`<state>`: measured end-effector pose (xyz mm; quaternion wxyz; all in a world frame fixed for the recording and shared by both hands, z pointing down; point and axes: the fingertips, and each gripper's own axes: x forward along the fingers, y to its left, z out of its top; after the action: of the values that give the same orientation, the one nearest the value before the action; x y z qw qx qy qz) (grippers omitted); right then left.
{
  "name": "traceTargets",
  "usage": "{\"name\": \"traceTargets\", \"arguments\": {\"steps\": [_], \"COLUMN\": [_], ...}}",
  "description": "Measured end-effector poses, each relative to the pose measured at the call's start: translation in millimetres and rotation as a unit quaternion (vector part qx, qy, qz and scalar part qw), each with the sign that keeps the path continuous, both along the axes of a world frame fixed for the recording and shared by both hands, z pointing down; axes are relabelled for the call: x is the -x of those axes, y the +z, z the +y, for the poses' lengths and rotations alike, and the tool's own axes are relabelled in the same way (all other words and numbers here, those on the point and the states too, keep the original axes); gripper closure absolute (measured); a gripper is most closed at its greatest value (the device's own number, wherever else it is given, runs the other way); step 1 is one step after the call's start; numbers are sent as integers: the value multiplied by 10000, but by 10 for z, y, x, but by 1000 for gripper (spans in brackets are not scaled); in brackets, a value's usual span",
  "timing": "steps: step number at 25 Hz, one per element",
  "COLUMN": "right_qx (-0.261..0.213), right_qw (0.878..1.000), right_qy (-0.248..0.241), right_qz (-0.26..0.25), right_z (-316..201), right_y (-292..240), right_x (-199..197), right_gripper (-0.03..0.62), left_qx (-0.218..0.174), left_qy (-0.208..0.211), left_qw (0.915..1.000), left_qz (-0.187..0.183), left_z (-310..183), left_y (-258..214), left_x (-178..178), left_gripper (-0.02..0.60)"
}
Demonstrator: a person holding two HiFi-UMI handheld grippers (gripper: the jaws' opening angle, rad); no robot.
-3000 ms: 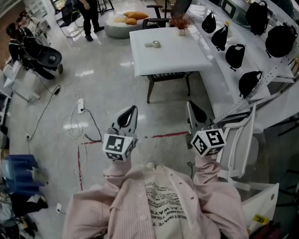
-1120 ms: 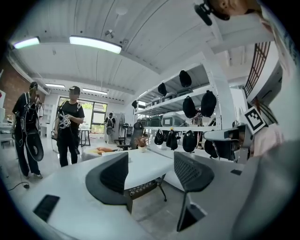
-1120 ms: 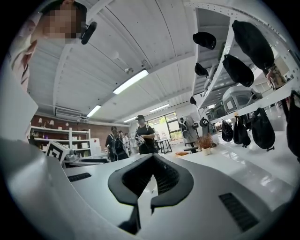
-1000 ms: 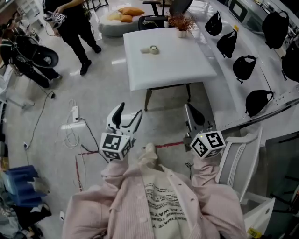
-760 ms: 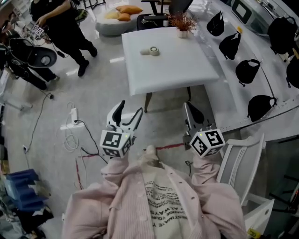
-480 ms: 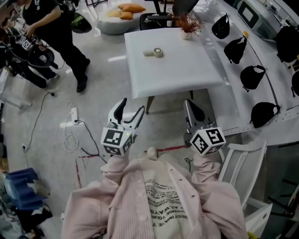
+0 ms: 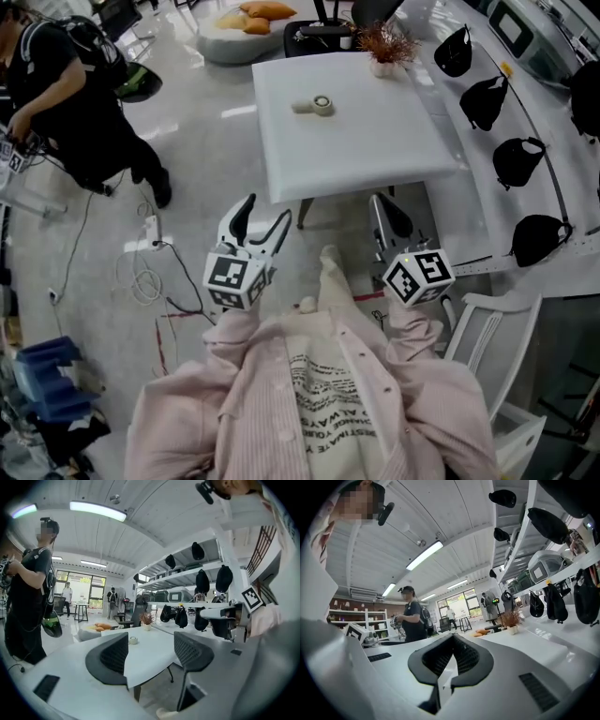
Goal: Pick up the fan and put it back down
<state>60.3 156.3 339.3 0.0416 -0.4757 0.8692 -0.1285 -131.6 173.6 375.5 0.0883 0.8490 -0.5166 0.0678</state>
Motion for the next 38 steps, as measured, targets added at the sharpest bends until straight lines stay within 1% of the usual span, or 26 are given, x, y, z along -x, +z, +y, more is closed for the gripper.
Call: {"name": "traceTargets", "arguments": {"steps": [3,6,16,22,27,38], "right_qx": [38,48,255,387,567,916], "right_qw": [10000,9999,9993,9983,9970,9928], "right_qy": [-51,-91,-272,-433,-532,-776], "right_qz": [-24,-47,-87,-82,-26,-44], "right_z": [-157,-409,-1534,-2104,-2481,-3151], "right_y": [61,108,252,377,466,761], "right_x": [37,56,125,141,156,211], "right_gripper": [594,594,594,594,594,594], "left_qx": [33,63,289,489,641,922], "left_qy": [-25,-90,-123,-197,-256,-332], "left_qw": [10000,9999,9994,9985,9975,9947], "left_qz": [-30,-32,-111,-130,-123,-324], "left_z": [-119,-346,-1396,-1955,-2319,-2999], "left_y": [61,99,252,368,469,715], "left_x": [28,53,31,-3,-25,-53], "left_gripper": [301,301,301,301,301,301]}}
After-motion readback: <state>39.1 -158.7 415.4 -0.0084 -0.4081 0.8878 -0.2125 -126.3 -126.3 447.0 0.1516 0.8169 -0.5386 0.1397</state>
